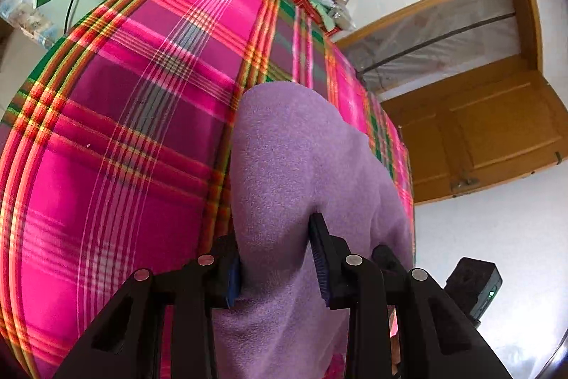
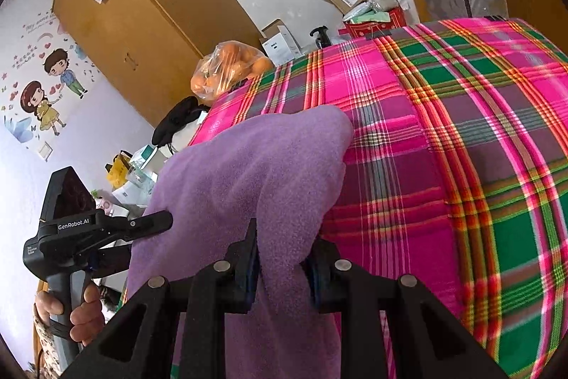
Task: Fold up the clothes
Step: 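Lift and fold the lavender bundle over with both grippers, then release the folded bundle and pull both grippers back from it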
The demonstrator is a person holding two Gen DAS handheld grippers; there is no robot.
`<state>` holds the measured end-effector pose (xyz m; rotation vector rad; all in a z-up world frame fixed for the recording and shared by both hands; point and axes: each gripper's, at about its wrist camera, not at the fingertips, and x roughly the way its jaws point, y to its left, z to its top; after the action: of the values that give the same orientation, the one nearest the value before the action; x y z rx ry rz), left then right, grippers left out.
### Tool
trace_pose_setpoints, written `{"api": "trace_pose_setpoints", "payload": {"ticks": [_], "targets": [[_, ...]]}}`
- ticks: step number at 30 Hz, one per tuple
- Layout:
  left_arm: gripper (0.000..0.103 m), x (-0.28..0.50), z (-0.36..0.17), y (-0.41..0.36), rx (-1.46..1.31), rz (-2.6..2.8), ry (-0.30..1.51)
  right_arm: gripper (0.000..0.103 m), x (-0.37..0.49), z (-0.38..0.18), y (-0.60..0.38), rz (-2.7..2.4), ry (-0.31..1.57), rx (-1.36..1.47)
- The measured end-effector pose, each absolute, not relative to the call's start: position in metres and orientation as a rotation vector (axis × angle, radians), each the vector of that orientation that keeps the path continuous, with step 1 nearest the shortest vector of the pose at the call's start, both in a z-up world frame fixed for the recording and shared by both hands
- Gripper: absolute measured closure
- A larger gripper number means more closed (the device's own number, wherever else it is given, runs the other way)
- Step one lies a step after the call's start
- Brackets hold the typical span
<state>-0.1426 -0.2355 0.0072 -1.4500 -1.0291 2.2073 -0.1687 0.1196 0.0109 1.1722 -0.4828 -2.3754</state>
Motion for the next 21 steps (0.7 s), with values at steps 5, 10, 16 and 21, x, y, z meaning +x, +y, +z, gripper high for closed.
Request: {"api": "trace_pose_setpoints", "payload": {"ticks": [5, 10, 16, 21], "targets": [[0.067, -0.148, -0.004, -0.235, -1.460, 2.201, -1.037, 0.079, -0.173, 0.002, 0.118, -2.383, -0.458, 1.186], [0.059, -0.145, -0.007, -0.239, -1.471, 2.212, -1.022, 0.076, -0.175, -0.003, 0.118, -2.385, -0.433, 1.197], [0.053, -0.145, -0.010, -0.241, -1.488, 2.206, -1.042, 0.069, -0.170, -0.005, 0.120, -2.402, -0.417, 1.196], [0.053, -0.134, -0.009, -0.247, -1.494, 2.205, -1.070, 0.069, -0.158, -0.004, 0.126, -2.418, -0.400, 1.201]]}}
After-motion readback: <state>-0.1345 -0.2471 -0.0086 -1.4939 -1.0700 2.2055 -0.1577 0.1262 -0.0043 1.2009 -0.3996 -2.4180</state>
